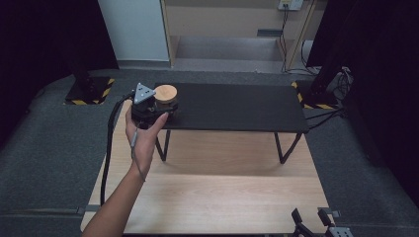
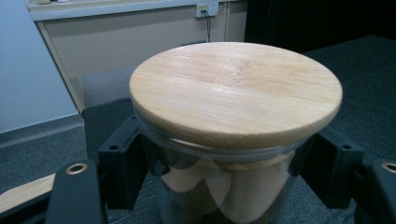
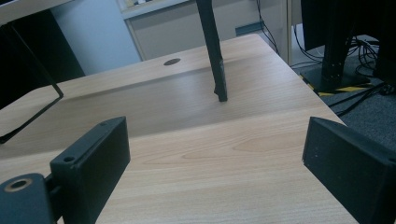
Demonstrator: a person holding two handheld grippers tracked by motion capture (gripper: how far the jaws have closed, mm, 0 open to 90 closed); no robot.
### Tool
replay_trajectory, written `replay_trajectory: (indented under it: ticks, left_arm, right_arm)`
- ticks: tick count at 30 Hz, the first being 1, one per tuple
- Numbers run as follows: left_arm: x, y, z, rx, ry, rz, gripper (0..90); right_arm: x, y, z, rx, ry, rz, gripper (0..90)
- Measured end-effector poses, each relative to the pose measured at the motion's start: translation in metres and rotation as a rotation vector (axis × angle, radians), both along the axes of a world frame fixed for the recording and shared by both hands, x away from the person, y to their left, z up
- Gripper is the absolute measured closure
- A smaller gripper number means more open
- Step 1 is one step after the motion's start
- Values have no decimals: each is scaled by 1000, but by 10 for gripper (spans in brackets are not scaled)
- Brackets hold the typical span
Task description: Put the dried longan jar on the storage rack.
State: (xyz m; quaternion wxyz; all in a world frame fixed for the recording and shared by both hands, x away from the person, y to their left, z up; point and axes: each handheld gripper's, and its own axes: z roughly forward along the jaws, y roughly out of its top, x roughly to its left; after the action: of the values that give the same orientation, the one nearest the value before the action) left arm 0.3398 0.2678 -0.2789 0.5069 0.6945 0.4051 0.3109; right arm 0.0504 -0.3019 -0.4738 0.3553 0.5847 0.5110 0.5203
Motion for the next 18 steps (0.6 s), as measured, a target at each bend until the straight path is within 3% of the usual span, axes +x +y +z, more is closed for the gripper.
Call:
replay_trajectory:
  ticks: [15,18]
  left_arm:
    - [0,-1,-2,9,-12,4,236]
    - [-2,-3,-5,8,-31,18,156]
  right_arm:
    - [0,0,0,2,2,2,75]
    - [-1,0,0,3,0,0,75]
